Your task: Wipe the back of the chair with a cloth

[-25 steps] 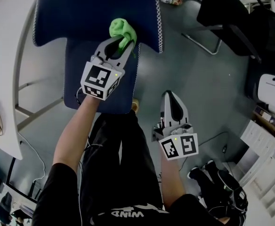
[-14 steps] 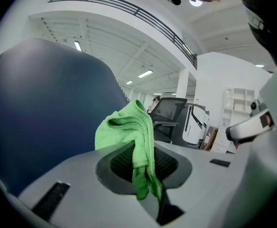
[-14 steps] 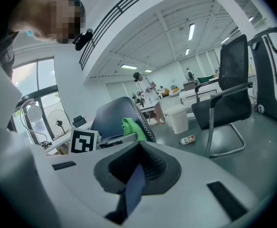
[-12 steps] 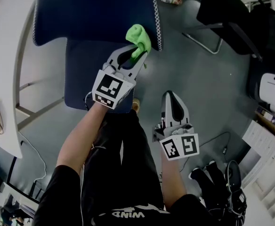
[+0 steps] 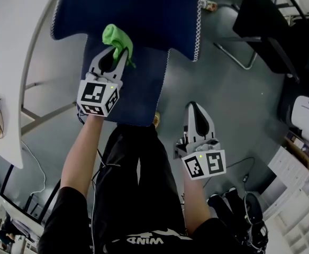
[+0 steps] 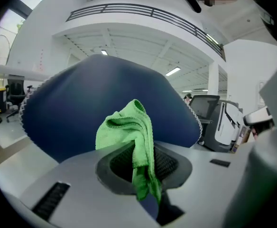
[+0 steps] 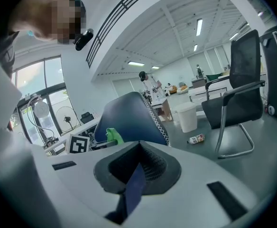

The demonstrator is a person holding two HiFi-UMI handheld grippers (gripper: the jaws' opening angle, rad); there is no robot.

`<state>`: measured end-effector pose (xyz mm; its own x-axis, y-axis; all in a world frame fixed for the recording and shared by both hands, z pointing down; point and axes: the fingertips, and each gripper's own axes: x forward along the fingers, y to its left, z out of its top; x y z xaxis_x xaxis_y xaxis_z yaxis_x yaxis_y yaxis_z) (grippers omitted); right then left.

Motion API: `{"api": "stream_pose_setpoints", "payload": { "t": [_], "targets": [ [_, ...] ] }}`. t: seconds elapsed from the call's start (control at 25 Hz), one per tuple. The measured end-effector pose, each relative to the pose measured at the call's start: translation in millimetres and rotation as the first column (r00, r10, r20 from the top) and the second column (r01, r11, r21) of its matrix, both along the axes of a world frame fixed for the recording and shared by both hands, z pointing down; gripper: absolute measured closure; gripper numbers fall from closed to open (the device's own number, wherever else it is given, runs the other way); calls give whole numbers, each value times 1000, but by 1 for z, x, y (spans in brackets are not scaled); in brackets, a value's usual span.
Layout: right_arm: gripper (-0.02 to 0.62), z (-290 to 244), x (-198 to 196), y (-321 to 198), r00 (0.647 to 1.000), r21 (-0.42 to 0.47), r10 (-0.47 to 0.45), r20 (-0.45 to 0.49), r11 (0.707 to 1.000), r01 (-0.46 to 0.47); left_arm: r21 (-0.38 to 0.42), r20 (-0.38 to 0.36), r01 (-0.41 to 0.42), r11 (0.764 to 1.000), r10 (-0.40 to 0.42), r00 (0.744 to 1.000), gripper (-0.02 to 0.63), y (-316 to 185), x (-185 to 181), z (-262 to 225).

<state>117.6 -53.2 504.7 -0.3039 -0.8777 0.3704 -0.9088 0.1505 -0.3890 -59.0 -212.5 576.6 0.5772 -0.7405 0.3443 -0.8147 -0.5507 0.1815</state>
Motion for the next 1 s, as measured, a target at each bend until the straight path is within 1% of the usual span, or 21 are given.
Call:
{"api": "stream_pose_setpoints", "payload": {
  "t": [0.12, 0.28, 0.4, 0.52, 0.68, 1.0],
  "targets": [
    [601, 1, -8, -6, 1000, -1, -25, -2, 1000, 25, -10, 21, 86, 996, -86, 996, 537, -5, -42, 6],
    [601, 3, -20, -14, 999, -3, -48, -1, 999, 48, -27, 43, 183, 983, -182, 982, 537, -8, -92, 16],
    [601, 4, -30, -18, 998, -5, -69, -1, 998, 69, -33, 56, 238, 971, -236, 970, 537, -7, -119, 22],
    [601, 6, -35, -20, 996, -8, -87, -7, 996, 87, -49, 59, 282, 958, -279, 958, 537, -4, -137, 32],
    [601, 10, -38, -27, 996, -11, -93, -10, 996, 93, -61, 74, 311, 948, -306, 949, 537, -5, -151, 45],
    [601, 16, -44, -34, 995, -29, -95, -15, 995, 94, -82, 145, 314, 946, -300, 943, 537, -25, -163, 79]
  ]
}}
